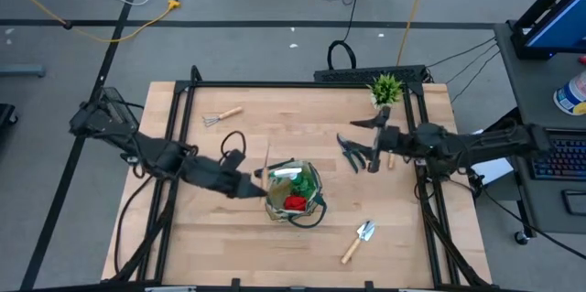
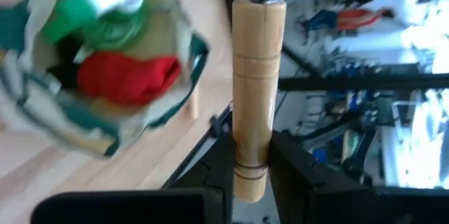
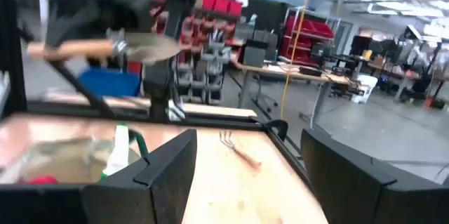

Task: Pick & Place Garden tools in Gardening bag
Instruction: Put the left brown trowel into the gardening bag

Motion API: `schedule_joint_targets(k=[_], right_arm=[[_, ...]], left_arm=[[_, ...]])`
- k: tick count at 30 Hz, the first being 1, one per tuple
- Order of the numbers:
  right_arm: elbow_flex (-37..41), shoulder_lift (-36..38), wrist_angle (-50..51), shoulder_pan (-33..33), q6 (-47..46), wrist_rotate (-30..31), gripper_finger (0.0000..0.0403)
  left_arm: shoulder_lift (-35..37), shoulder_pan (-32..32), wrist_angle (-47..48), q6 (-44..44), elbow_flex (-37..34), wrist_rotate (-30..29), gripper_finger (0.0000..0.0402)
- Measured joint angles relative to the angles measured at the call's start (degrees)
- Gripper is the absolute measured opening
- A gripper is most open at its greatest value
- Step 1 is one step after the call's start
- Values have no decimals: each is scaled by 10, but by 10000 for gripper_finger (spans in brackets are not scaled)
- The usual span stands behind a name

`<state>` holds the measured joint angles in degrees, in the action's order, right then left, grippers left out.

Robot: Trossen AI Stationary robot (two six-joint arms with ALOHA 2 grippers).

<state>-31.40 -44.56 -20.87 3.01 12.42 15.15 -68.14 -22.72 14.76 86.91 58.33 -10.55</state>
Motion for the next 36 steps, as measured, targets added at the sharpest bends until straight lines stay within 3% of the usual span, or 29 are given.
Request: schedule_joint_targets(k=[8, 21, 28, 36], right_arm=[[-74, -120, -26, 0, 148, -3, 249], [-99, -247, -226, 15, 314, -5, 249], [-99, -283, -283, 31, 367, -5, 249], [-99, -306, -311, 44, 402, -5, 249]], left_arm=[[0, 71, -71, -18, 0, 38, 64], [-1, 197, -164, -6, 0, 141, 64], [-26, 218, -192, 55, 0, 173, 64], [-96, 220, -342, 125, 1, 196, 64]])
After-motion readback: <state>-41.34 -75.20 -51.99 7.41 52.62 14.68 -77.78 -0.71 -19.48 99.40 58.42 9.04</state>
